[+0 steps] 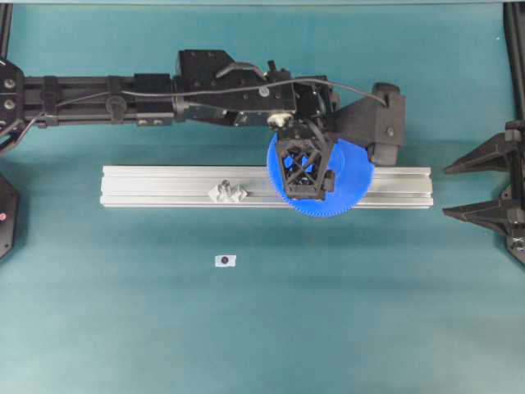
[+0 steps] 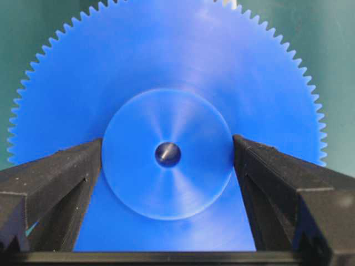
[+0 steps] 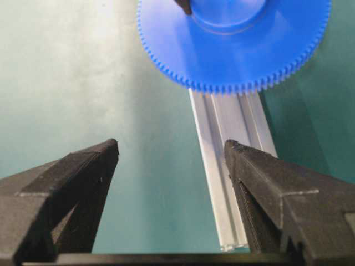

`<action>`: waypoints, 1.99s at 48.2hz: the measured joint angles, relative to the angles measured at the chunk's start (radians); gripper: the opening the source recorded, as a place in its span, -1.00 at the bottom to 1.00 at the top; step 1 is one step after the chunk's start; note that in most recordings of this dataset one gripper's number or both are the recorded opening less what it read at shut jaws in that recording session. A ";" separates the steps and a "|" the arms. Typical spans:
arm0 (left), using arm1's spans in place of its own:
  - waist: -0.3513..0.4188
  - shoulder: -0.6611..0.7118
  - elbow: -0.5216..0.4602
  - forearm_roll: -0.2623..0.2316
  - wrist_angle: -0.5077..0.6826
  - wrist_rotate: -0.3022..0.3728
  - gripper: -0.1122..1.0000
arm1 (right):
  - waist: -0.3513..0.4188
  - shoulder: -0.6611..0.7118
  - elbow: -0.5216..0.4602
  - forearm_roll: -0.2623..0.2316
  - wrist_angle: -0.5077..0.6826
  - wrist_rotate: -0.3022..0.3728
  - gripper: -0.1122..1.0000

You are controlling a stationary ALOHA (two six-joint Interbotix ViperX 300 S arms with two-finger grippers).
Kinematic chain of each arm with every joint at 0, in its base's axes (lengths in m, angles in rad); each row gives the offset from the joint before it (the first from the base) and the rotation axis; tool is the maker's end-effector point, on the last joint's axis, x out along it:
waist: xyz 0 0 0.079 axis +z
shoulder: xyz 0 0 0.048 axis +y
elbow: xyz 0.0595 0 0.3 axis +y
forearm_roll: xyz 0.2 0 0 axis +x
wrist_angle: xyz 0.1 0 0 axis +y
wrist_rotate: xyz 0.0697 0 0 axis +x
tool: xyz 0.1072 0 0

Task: Insert the large gear onto the shaft.
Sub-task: 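Lower the gear down onto the shaft with the left gripper, then open the left gripper and lift it away from the gear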

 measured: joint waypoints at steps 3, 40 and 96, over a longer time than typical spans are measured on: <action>0.000 0.002 -0.003 0.000 0.006 0.002 0.87 | 0.000 0.000 0.000 -0.002 0.000 0.002 0.69; 0.008 0.038 -0.072 0.002 0.101 -0.002 0.88 | 0.000 0.000 0.000 0.000 0.000 0.003 0.70; 0.008 -0.184 0.106 0.002 0.069 -0.003 0.87 | -0.031 -0.031 0.000 -0.031 0.044 0.037 0.70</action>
